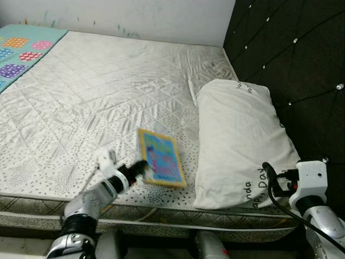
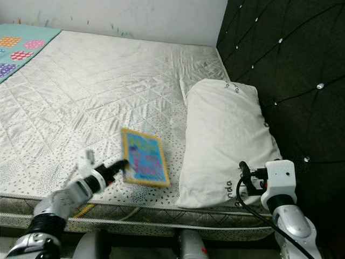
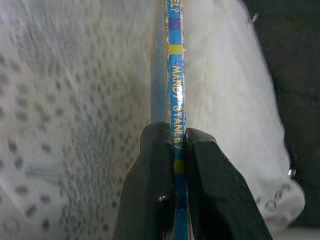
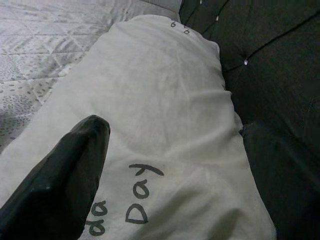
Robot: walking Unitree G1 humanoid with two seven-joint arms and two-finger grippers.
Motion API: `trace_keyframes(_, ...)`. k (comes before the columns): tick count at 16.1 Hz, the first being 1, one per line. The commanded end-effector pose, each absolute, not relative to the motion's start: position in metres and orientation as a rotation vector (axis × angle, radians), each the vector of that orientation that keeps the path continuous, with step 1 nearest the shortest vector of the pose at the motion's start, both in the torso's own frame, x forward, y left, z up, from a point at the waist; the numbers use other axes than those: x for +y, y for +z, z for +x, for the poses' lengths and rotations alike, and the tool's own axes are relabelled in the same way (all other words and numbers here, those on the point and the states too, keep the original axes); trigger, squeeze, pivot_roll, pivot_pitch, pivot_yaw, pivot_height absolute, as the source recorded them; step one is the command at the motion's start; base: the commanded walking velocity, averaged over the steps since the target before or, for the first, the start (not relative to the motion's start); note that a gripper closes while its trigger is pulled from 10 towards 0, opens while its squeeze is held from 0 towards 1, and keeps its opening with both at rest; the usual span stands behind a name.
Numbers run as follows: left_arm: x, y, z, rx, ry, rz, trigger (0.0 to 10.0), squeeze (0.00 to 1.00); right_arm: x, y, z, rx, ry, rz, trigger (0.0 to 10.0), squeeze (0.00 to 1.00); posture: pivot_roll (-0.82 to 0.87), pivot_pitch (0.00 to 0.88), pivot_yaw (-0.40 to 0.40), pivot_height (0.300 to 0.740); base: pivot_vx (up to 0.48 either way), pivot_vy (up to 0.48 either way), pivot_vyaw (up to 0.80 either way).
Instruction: Clean up the room
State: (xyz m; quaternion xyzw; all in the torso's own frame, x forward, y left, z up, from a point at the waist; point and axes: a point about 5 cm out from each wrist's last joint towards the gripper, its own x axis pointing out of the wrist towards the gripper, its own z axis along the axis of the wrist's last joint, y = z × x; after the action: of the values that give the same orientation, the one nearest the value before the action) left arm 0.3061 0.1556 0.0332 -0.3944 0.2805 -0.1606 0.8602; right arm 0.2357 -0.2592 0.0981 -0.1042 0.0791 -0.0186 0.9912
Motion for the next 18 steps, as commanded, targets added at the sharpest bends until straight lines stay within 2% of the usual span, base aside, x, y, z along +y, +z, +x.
trace_keyframes(1,0.151,0.037,0.312,0.583,-0.383,-0.816,10.0,0.00,-0.265,0.105,0.234,0.153,-0.052,-0.230,10.0,0.00,-0.32,0.009,-0.115,0.615,0.000,0.000,0.00)
trace_keyframes(6,0.151,0.026,0.306,0.671,-0.420,-0.867,10.0,0.00,-0.265,0.108,0.236,0.150,-0.049,-0.240,10.0,0.00,-0.33,0.000,-0.117,0.615,0.000,0.000,0.00)
trace_keyframes(10,0.146,0.023,0.303,0.713,-0.501,-0.832,10.0,0.00,-0.265,0.109,0.236,0.147,-0.047,-0.243,10.0,0.00,-0.34,0.000,-0.114,0.615,0.000,0.000,0.00)
trace_keyframes(16,0.170,0.013,0.295,0.728,-0.437,-0.798,10.0,0.00,-0.266,0.109,0.236,0.147,-0.046,-0.248,10.0,0.00,-0.34,0.000,-0.117,0.615,0.000,0.000,0.00)
trace_keyframes(17,0.172,0.012,0.293,0.730,-0.430,-0.797,10.0,0.40,-0.266,0.109,0.237,0.147,-0.045,-0.247,10.0,0.00,-0.34,0.000,-0.118,0.615,0.000,0.000,0.00)
trace_keyframes(18,0.175,0.010,0.292,0.734,-0.421,-0.792,10.0,0.67,-0.265,0.108,0.237,0.148,-0.043,-0.246,10.0,0.00,-0.33,0.000,-0.119,0.615,0.000,0.000,0.00)
